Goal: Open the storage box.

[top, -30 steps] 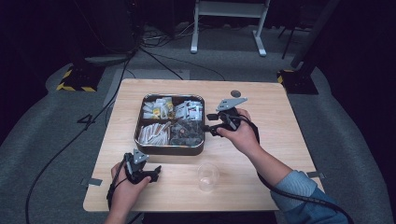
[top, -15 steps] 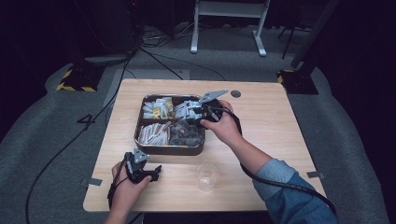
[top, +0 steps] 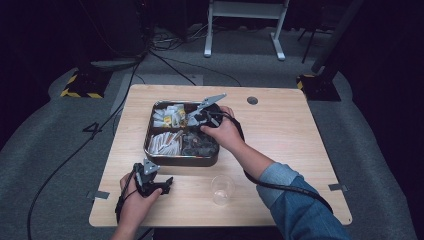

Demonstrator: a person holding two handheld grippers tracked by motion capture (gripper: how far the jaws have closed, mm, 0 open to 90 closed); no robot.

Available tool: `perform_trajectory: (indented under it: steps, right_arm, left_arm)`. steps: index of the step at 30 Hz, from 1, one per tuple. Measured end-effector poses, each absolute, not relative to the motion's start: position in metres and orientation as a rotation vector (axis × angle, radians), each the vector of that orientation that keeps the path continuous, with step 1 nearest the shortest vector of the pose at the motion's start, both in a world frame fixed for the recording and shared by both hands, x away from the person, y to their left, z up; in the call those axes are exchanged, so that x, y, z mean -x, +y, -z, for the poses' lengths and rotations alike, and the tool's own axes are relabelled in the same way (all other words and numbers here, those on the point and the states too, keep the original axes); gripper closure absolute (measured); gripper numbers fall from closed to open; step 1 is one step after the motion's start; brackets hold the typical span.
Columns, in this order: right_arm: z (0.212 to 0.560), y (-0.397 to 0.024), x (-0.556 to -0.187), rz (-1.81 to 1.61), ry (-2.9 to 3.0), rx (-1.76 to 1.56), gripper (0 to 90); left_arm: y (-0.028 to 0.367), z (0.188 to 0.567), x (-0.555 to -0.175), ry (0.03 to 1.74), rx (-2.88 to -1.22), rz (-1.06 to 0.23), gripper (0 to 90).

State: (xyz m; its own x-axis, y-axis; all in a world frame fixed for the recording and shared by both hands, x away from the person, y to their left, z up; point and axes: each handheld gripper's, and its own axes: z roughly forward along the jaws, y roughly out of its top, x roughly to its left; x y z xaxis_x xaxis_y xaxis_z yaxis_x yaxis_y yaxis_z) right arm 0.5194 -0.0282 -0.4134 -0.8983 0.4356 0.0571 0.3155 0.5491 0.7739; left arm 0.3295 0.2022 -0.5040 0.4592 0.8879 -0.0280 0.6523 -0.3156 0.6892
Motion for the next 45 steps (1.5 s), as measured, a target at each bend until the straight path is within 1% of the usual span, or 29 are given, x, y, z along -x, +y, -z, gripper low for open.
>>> perform_trajectory:
  steps: [5,10,20,27,35,38,45]
  right_arm:
    - [0.42,-0.024,-0.526,-1.272,2.645,-0.686,41.3]
    - [0.426,-0.015,-0.532,-1.238,2.673,-0.623,42.3]
    - [0.436,-0.001,-0.539,-1.232,2.673,-0.651,43.5]
    - [0.439,0.004,-0.539,-1.204,2.664,-0.66,49.3]
    - [0.441,0.012,-0.536,-1.244,2.647,-0.681,52.5]
    - [0.441,0.011,-0.536,-1.243,2.633,-0.681,58.7]
    - [0.439,0.01,-0.535,-1.232,2.627,-0.685,58.9]
  left_arm:
    - [0.202,0.504,-0.33,1.277,-2.073,-0.478,14.0]
    - [0.202,0.504,-0.33,1.277,-2.072,-0.478,14.0]
    - [0.202,0.504,-0.33,1.277,-2.073,-0.477,13.9]
    - [0.202,0.504,-0.33,1.275,-2.074,-0.477,13.8]
    - [0.202,0.504,-0.33,1.266,-2.078,-0.477,13.9]
    - [0.202,0.504,-0.33,1.266,-2.078,-0.477,13.9]
    - [0.202,0.504,-0.33,1.261,-2.08,-0.475,13.9]
